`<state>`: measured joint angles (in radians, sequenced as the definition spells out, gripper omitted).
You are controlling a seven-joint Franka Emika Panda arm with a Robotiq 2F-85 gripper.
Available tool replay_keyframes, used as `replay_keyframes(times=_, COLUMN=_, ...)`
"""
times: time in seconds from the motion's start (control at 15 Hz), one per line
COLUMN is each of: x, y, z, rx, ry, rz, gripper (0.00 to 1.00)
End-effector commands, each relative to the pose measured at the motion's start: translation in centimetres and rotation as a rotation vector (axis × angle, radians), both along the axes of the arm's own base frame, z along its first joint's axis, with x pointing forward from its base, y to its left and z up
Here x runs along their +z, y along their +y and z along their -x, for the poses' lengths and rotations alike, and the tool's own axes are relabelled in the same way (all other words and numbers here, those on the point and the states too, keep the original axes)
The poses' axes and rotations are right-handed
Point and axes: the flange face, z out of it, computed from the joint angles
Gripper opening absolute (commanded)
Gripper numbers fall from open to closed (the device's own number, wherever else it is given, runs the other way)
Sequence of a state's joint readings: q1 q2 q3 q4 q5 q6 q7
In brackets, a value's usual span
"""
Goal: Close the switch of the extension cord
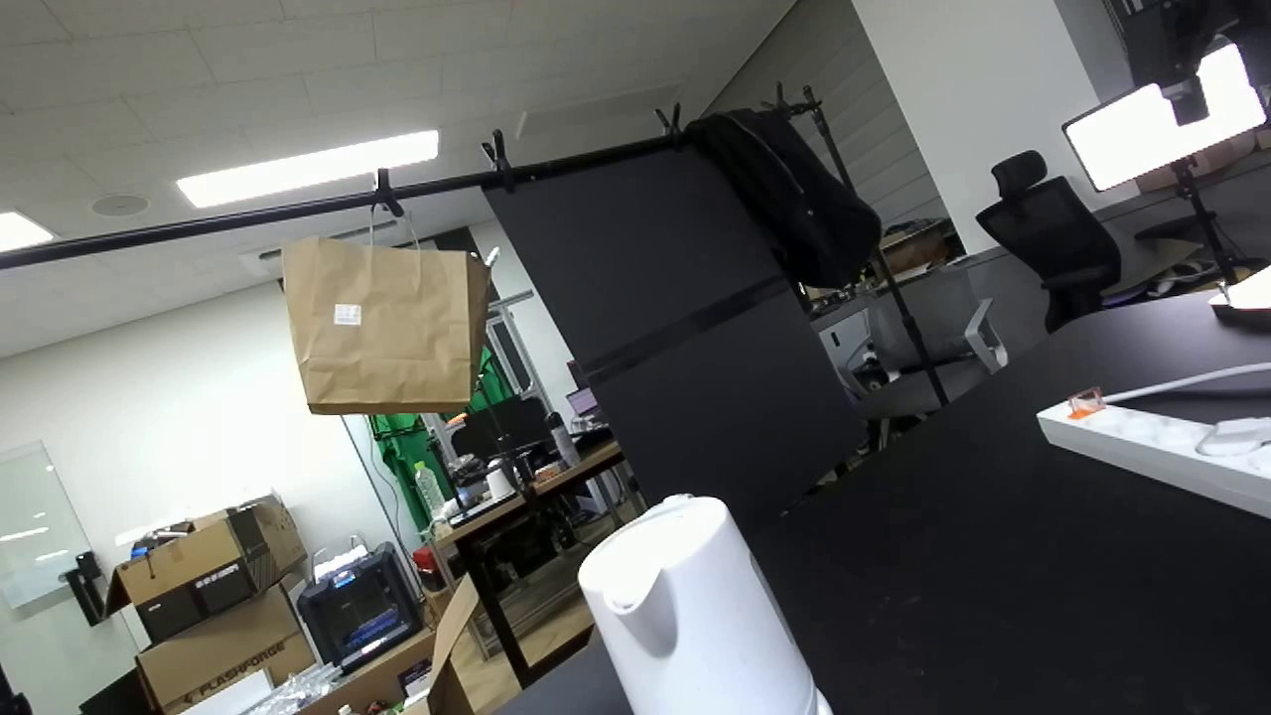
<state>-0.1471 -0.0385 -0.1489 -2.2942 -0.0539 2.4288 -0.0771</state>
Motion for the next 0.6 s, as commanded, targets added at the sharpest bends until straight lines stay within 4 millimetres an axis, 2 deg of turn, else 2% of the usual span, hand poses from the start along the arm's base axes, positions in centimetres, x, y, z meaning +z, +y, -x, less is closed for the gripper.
replay_keyframes(times=0.0, x=0.4, y=-0.6, z=-4.7, rx=0.006, ry=-0.04, rz=0.006, gripper=1.0)
replay_keyframes(times=0.13, x=0.5, y=-0.6, z=-7.0, rx=0.018, ry=-0.069, rz=0.015, gripper=1.0)
replay_keyframes(times=0.2, x=0.4, y=-0.4, z=-8.2, rx=0.027, ry=-0.086, rz=0.018, gripper=0.75)
replay_keyframes(times=0.27, x=0.1, y=-0.2, z=-9.2, rx=0.031, ry=-0.1, rz=0.015, gripper=0.74)
replay_keyframes(times=0.53, x=-0.9, y=0.6, z=-13.3, rx=0.03, ry=-0.146, rz=-0.019, gripper=0.45)
